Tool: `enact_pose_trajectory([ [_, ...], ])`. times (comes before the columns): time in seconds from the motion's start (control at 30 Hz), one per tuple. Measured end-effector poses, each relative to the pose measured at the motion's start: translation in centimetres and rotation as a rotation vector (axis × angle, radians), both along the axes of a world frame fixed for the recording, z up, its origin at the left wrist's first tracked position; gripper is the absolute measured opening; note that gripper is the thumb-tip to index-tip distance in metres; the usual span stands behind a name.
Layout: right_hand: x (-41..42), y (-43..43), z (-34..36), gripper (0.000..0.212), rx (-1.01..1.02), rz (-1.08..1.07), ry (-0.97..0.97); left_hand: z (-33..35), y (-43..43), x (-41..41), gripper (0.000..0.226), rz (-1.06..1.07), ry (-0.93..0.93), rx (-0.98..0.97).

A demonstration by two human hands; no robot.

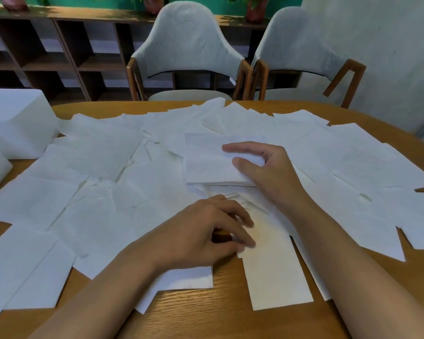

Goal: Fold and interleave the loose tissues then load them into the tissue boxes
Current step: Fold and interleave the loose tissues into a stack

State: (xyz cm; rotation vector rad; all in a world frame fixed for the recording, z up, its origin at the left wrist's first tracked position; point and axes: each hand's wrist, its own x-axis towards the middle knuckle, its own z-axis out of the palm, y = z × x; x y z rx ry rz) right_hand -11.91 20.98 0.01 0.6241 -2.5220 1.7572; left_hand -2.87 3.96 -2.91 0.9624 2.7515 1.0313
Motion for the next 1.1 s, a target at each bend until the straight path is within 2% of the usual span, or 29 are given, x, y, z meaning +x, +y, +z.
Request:
enact_pose_trajectory([
  [0.13,0.0,0.0,0.0,0.028,0.019,0.005,0.012,0.1,0.2,0.0,0.015,0.021,0.002,0.017],
  [0.3,0.1,-0.1,0.0,0.028,0.050,-0.001,0.020,0.3,-0.1,0.2,0.013,0.067,-0.046,0.151],
  [0.43,0.4,0.1,0.0,0.027,0.034,0.019,0.022,1.1,-0.9,0.1,0.014,0.161,-0.122,0.336],
  [0.53,0.2,0.3,0.3,0.019,0.080,0.083,0.015,2.0,-1.4,0.0,0.015,0.227,-0.092,0.557],
  [0.57,0.4,0.2,0.5,0.031,0.061,0.127,-0.029,2.3,-1.5,0.0,0.016,0.269,-0.085,0.621],
  [0.63,0.6,0.3,0.4,0.090,-0.087,0.146,-0.173,2.9,-1.8,0.0,0.018,0.350,-0.084,0.687],
  [0.67,0.8,0.4,0.4,0.093,-0.175,0.131,-0.258,3.0,-2.2,-0.1,0.019,0.383,-0.070,0.676],
  [0.73,0.9,0.3,0.6,0.065,-0.330,0.187,-0.378,2.9,-3.1,-0.5,0.016,0.456,-0.011,0.595],
  [0.77,1.1,0.0,1.1,0.064,-0.378,0.227,-0.434,2.9,-3.7,-0.7,0.014,0.495,0.021,0.541],
  [0.83,0.9,-0.2,1.6,0.078,-0.377,0.304,-0.397,2.9,-4.6,-0.8,0.016,0.562,0.091,0.432],
  [0.87,1.0,-0.1,1.6,0.075,-0.347,0.302,-0.353,3.0,-4.8,-0.8,0.017,0.580,0.111,0.400],
  [0.97,1.2,-0.3,1.0,0.028,-0.175,0.235,-0.180,3.3,-5.1,-0.7,0.019,0.607,0.124,0.378],
  [1.03,1.0,-0.4,0.4,0.019,-0.036,0.164,-0.114,3.4,-5.2,-0.8,0.021,0.626,0.138,0.364],
  [1.1,1.0,-0.7,0.2,0.013,-0.008,0.076,-0.087,3.4,-5.2,-0.9,0.015,0.636,0.119,0.367],
])
